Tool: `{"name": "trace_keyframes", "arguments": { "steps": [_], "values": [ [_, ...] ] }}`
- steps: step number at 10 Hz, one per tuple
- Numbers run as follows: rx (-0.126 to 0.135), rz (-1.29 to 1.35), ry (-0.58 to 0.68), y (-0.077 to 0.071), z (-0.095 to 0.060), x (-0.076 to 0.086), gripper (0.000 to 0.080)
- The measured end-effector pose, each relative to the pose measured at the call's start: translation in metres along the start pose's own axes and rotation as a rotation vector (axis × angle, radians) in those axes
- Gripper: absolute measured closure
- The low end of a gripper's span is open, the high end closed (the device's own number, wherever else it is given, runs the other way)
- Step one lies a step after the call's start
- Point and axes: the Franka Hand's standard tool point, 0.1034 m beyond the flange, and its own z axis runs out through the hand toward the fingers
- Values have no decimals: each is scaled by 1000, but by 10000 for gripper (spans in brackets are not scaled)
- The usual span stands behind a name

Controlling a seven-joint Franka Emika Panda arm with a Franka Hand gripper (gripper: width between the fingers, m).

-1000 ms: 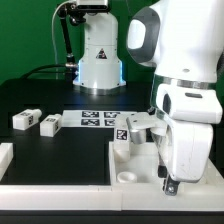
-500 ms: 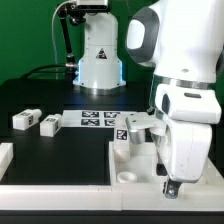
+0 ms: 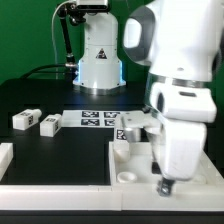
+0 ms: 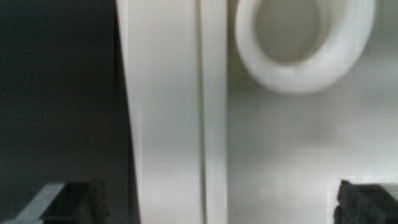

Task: Assemble square table

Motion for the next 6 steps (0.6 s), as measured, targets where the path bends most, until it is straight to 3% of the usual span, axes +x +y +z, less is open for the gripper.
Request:
{"name": "trace_keyframes", "arguments": {
  "steps": [2,3,6],
  "values": [
    [17,20,-25,-12,-37,-47,151],
    [9,35,-33,2,-53,-61,151],
    [4,233,-28,4,-47,-56,151]
  ]
}}
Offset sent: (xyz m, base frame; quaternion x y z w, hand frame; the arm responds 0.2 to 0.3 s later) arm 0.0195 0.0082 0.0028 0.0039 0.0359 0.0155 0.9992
